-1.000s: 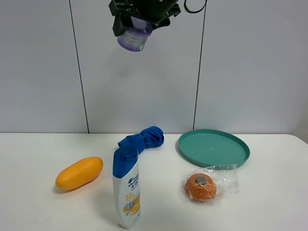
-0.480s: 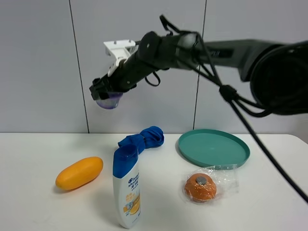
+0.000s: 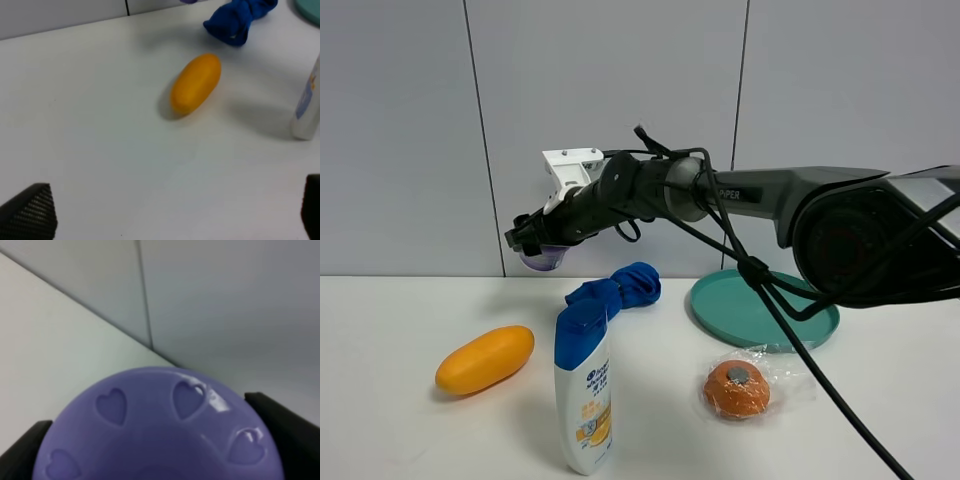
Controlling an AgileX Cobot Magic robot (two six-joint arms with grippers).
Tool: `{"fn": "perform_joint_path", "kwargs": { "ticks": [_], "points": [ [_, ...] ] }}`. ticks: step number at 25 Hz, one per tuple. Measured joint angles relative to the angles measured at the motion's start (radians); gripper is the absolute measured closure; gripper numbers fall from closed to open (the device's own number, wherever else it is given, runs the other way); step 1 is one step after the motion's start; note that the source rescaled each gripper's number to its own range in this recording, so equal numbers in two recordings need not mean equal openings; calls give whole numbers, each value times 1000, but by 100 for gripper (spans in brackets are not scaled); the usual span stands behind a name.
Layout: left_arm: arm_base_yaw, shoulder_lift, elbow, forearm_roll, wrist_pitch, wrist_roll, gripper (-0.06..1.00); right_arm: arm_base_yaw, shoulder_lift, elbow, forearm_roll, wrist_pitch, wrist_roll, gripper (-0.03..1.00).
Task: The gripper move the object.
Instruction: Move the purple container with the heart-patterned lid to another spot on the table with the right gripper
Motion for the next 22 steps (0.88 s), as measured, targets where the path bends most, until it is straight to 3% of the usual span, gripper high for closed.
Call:
{"fn": "perform_joint_path", "kwargs": {
  "ticks": [10,22],
  "points": [
    [0,0,0,0,0,0,-6,0,50,-1,3,-102,-7,97],
    [0,0,0,0,0,0,-6,8,84,-1,27,-143,-7,97]
  ]
}}
